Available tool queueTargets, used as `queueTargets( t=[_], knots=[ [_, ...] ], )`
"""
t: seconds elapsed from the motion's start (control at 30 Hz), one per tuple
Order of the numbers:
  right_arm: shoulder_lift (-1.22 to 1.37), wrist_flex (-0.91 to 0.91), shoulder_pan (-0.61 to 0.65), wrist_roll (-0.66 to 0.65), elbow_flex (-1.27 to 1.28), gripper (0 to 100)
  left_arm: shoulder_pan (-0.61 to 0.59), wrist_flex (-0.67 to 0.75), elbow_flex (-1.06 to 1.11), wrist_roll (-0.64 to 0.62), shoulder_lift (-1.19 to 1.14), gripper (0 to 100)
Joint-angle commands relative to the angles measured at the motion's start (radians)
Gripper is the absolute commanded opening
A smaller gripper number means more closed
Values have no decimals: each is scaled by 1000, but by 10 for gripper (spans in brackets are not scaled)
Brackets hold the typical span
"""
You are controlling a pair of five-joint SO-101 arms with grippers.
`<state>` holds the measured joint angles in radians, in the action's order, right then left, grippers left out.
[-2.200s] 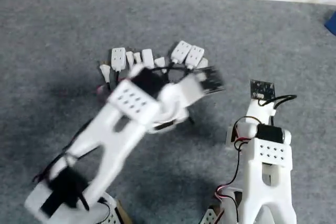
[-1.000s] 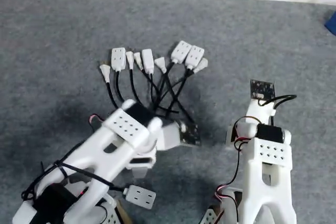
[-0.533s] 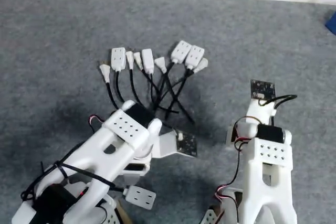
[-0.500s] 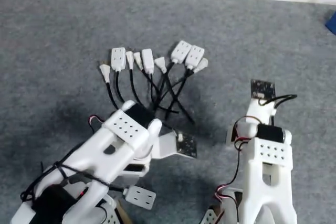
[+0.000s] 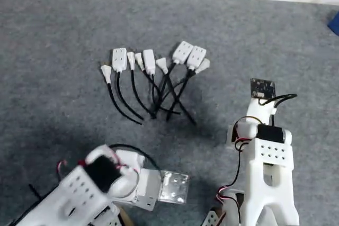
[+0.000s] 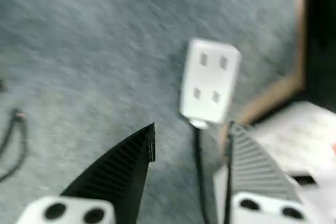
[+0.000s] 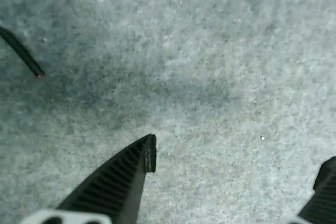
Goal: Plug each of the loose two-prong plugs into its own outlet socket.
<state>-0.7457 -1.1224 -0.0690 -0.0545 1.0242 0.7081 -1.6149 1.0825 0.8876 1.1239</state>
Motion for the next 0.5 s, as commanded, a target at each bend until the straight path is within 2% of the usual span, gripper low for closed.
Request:
queueTargets(
  t=[0.0, 0.27, 0.47],
  knots=[
    [1, 13, 12, -8, -38, 447, 30, 68, 102, 11, 151, 274],
    [1, 13, 12, -9, -38, 447, 150, 75, 108, 11, 131, 274],
    [1, 13, 12, -9, -38, 447, 150, 89, 110, 11, 30, 274]
  ],
)
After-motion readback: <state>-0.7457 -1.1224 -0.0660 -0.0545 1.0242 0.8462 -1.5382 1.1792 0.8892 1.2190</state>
